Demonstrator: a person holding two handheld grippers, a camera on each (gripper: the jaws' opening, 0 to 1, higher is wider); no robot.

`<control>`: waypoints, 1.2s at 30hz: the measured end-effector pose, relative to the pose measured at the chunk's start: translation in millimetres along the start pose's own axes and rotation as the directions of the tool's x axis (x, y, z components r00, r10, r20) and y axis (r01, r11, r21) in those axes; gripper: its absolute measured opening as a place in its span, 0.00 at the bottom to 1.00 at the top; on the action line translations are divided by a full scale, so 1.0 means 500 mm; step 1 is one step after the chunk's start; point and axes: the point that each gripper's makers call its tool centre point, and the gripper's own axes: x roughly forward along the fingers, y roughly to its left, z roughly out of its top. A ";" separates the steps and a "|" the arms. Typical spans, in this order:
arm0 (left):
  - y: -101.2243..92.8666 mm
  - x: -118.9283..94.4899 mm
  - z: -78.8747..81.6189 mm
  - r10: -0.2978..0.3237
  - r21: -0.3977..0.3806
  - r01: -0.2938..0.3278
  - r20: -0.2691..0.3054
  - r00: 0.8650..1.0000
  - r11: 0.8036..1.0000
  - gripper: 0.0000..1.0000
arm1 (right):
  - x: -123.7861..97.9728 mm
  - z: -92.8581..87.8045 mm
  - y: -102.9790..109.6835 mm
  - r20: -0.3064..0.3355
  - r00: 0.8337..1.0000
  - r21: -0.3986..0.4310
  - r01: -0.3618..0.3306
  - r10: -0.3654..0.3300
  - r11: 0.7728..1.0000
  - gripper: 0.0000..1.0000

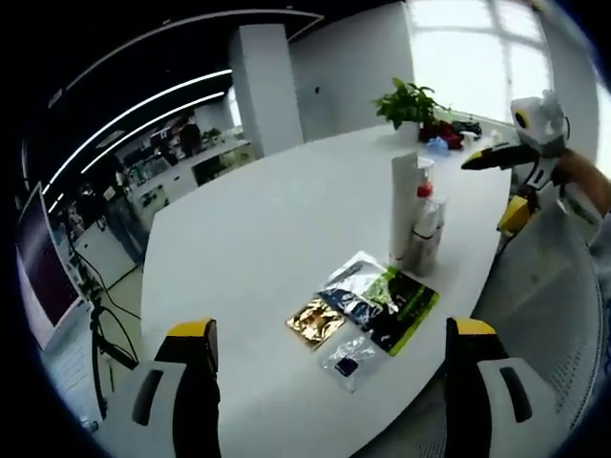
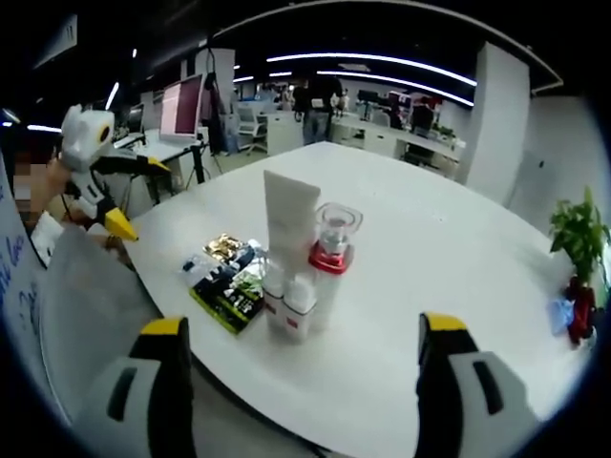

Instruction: Arrange the skincare products in the storage area until every visible bottle or jar stands upright without overlapping.

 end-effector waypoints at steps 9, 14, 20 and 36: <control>-0.004 0.000 0.003 0.011 -0.025 -0.010 0.020 1.000 1.000 0.97 | 0.006 0.010 -0.009 -0.020 1.000 -0.022 -0.012 0.011 1.000 1.00; -0.014 0.001 0.002 -0.001 -0.022 0.002 0.019 1.000 1.000 0.97 | 0.005 0.015 -0.012 -0.018 1.000 -0.034 -0.010 0.010 0.999 1.00; -0.018 -0.002 0.005 -0.005 -0.014 0.005 0.021 1.000 1.000 0.97 | 0.002 0.022 -0.009 0.001 1.000 -0.032 -0.006 0.006 0.999 1.00; -0.018 0.001 0.016 -0.008 -0.005 0.008 0.024 1.000 1.000 0.97 | 0.003 0.021 -0.007 0.004 1.000 -0.030 -0.011 0.011 0.999 1.00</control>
